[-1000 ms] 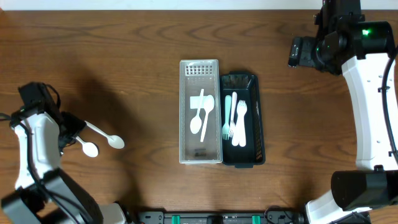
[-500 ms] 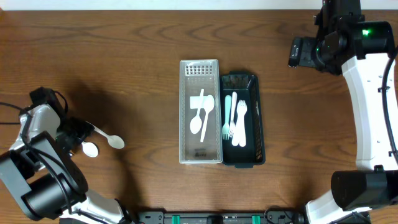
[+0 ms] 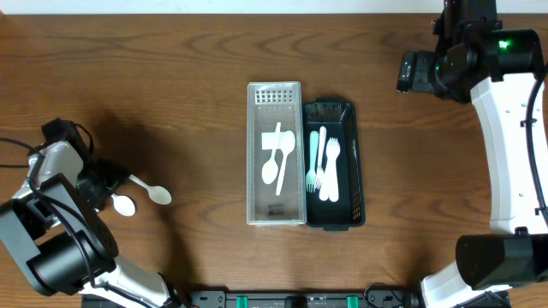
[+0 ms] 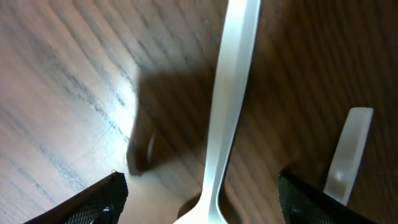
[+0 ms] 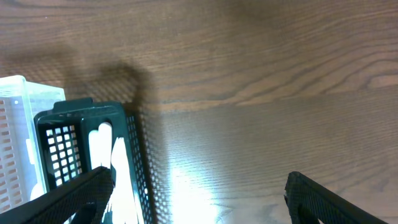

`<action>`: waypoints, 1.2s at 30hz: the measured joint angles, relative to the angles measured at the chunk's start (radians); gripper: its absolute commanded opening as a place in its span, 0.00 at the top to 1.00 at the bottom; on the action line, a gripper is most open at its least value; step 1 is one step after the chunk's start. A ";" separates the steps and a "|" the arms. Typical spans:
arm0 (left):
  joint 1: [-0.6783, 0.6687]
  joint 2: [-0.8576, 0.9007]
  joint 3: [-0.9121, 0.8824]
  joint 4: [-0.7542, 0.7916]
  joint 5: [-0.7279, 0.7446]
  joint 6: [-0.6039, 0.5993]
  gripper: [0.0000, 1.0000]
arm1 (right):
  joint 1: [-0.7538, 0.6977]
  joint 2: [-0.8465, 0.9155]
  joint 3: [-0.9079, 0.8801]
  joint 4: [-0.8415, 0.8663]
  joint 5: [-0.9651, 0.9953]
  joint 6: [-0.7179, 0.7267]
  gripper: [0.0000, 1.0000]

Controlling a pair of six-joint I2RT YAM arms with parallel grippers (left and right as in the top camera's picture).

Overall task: Pack container
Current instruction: 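Lower the left gripper onto a white spoon handle and close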

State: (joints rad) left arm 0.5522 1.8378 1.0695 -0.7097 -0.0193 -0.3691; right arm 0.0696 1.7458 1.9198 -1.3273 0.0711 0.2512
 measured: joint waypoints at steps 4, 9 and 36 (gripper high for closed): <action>0.002 0.013 0.014 0.003 0.013 0.004 0.19 | 0.000 0.000 0.000 0.000 0.000 0.000 0.08; 0.003 0.024 0.023 0.003 0.021 0.005 0.19 | 0.000 0.000 0.000 0.000 0.000 0.000 0.08; -0.005 0.039 0.032 0.011 0.073 0.006 0.76 | 0.000 0.000 0.000 -0.001 0.000 0.000 0.08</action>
State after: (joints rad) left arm 0.5476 1.8767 1.1015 -0.6991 0.0540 -0.3634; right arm 0.0696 1.7458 1.9198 -1.3281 0.0711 0.2512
